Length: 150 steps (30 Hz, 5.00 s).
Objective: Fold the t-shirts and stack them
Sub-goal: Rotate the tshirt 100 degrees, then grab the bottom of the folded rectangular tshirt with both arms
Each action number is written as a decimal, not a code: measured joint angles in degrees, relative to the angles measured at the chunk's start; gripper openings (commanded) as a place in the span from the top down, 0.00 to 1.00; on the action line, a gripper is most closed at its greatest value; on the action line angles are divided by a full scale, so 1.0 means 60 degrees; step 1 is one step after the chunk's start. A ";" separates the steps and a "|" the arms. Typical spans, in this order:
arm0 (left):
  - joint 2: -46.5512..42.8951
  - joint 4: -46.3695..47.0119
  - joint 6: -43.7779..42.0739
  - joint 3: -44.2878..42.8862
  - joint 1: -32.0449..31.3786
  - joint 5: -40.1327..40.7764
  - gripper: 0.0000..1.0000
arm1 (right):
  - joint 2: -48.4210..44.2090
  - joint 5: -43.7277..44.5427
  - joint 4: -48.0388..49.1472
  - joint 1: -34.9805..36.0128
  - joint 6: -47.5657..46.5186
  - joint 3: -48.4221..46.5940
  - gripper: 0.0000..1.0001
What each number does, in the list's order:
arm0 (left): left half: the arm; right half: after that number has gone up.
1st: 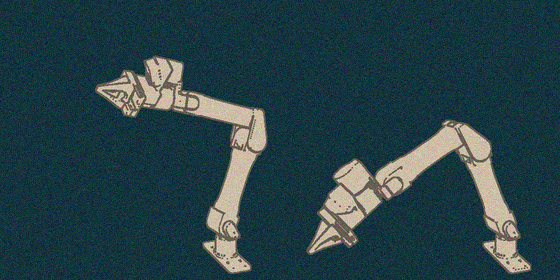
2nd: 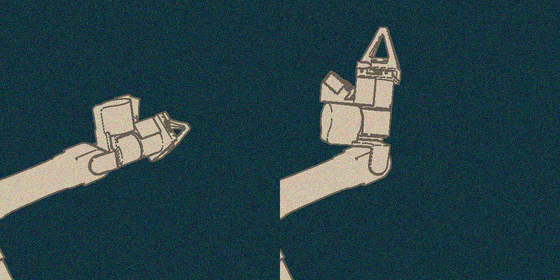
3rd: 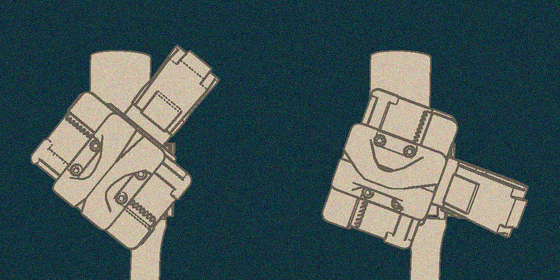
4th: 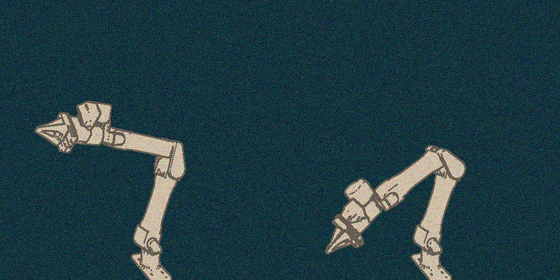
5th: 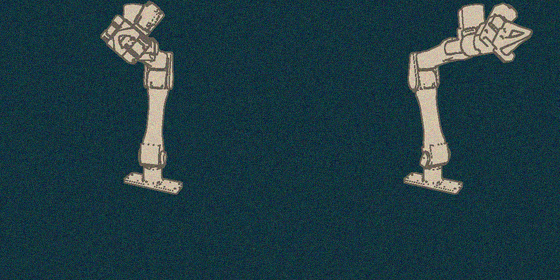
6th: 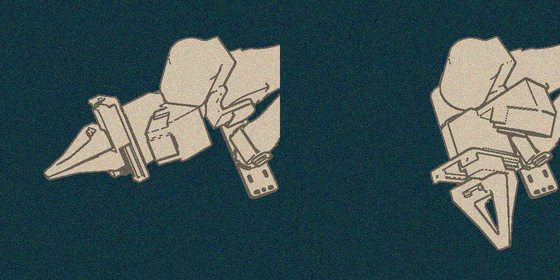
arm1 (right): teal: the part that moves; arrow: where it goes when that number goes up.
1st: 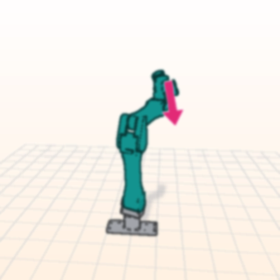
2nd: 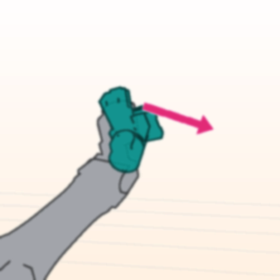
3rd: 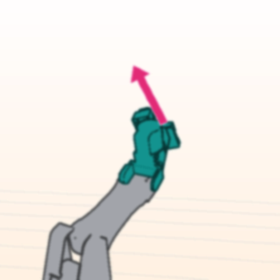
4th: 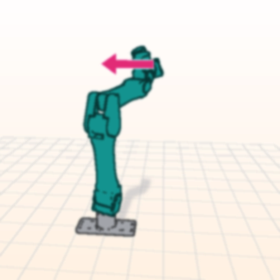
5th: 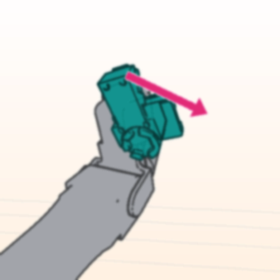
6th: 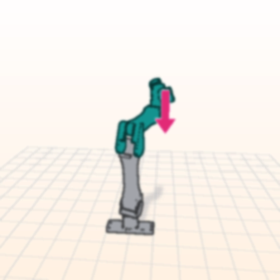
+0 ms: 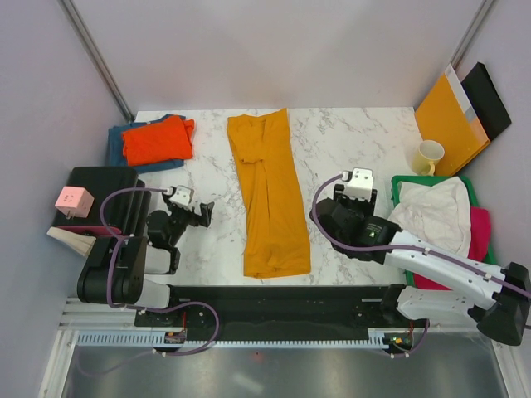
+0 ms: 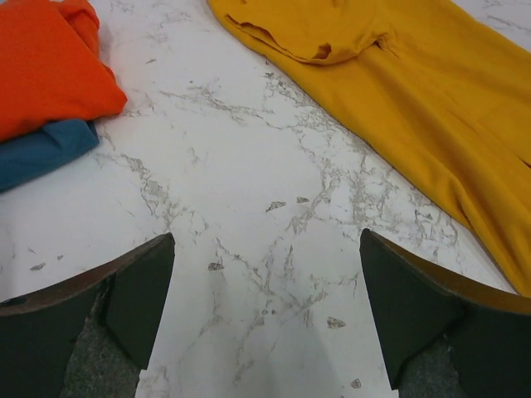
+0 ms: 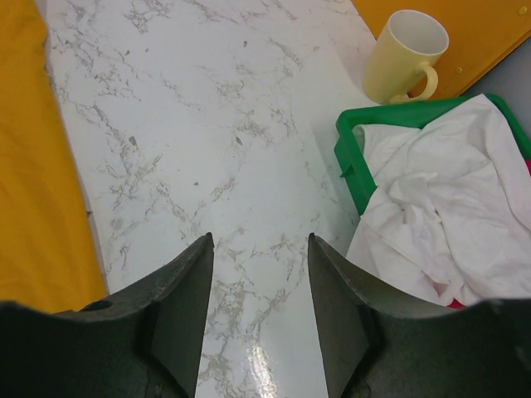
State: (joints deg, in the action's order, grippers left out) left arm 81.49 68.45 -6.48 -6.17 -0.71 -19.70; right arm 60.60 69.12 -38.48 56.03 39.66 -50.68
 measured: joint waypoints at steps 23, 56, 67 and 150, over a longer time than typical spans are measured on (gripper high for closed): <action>0.0080 -0.1009 0.0729 -0.1045 0.0036 0.1770 0.00 | 0.1792 -0.1672 0.4051 -0.0386 -0.2484 0.0284 0.34; -0.0590 -1.4466 0.7140 -0.8480 -0.5526 0.6710 0.00 | 0.2976 -0.4273 0.3217 -0.1545 -0.2579 -0.1494 0.37; 0.0539 -1.6021 0.8313 -0.7887 -0.6346 0.4200 0.23 | 0.5490 -0.6747 0.3570 -0.2969 -0.2535 -0.2277 0.84; -0.1927 -1.5555 1.2415 -0.3927 -0.9388 0.4404 0.98 | 0.2051 -0.7366 0.3774 0.1315 0.2459 0.3486 0.75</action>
State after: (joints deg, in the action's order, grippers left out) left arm 69.93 -24.88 68.01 -29.74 -57.04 6.72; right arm 72.90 24.93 -15.84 63.92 54.41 -29.76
